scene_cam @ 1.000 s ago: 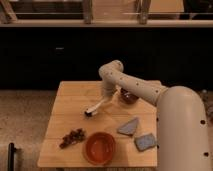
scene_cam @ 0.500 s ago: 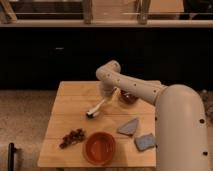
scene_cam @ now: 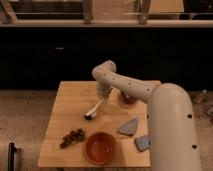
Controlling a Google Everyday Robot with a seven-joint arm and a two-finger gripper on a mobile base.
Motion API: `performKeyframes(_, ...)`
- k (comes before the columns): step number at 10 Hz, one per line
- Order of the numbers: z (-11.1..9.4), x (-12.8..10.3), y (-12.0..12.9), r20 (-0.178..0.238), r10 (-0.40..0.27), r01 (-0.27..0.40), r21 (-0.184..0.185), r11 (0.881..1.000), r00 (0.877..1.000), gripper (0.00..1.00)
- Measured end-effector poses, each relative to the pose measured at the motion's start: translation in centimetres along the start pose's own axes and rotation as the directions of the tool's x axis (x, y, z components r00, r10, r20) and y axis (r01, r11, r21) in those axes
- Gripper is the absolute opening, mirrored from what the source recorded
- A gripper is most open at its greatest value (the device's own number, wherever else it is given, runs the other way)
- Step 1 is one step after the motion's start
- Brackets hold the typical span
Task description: Wipe table surface with brush
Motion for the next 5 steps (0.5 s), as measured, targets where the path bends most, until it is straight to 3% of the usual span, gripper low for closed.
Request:
performKeyframes(1,0.3,0.3,0.3,0.042,0.001,-0.001,-0.004,1.000,0.999,0.01)
performKeyframes(2,0.6,0.5,0.4,0.056,0.003,-0.002,-0.007,1.000,0.998,0.01)
performKeyframes(5,0.7,2.0,1.2,0.048,0.035,-0.034,-0.013,0.999,0.998,0.01)
